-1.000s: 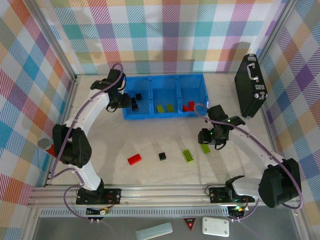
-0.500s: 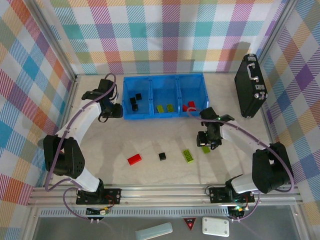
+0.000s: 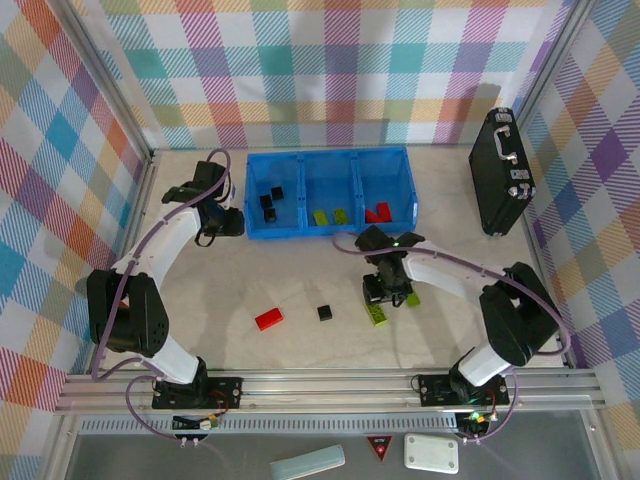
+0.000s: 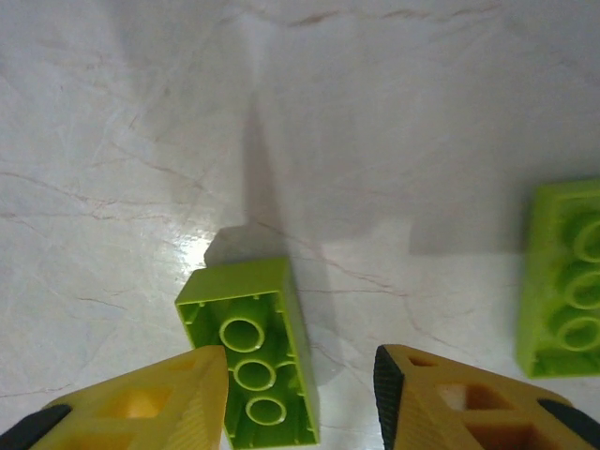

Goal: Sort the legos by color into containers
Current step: Pick up the lego from the bottom-center of the table.

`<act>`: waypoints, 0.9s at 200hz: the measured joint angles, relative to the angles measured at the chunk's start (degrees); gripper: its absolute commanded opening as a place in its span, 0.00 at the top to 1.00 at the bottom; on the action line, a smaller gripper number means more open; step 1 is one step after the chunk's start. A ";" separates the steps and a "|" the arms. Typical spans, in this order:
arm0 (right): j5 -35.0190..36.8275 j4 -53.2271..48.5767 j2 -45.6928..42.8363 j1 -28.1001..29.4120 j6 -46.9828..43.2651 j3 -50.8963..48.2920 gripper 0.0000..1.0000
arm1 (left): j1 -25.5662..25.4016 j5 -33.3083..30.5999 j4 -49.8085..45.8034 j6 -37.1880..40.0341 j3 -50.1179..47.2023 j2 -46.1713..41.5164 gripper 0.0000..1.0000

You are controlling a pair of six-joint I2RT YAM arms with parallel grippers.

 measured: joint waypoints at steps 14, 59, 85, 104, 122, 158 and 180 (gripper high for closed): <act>0.04 -0.02 1.53 1.20 0.48 0.33 0.51 | 0.00 0.22 0.07 0.00 0.00 0.00 0.57; 0.15 0.17 3.54 3.06 1.57 1.29 0.49 | 0.00 0.24 0.44 0.00 0.00 0.00 0.57; 0.17 0.24 4.11 3.23 1.99 1.29 0.50 | 0.00 0.26 0.44 0.00 0.00 0.00 0.57; 0.17 0.44 4.55 3.52 2.03 1.29 0.50 | 0.04 0.61 0.44 0.00 0.00 0.00 0.57; 0.15 0.63 4.72 3.61 2.21 1.29 0.52 | 0.20 0.66 0.44 0.00 0.00 0.00 0.57; 0.00 0.92 4.92 3.98 2.45 1.29 0.56 | 0.22 0.70 0.42 0.02 0.00 0.02 0.57; -0.02 1.11 4.98 4.20 2.78 1.29 0.59 | 0.22 1.05 0.42 0.02 0.00 0.02 0.57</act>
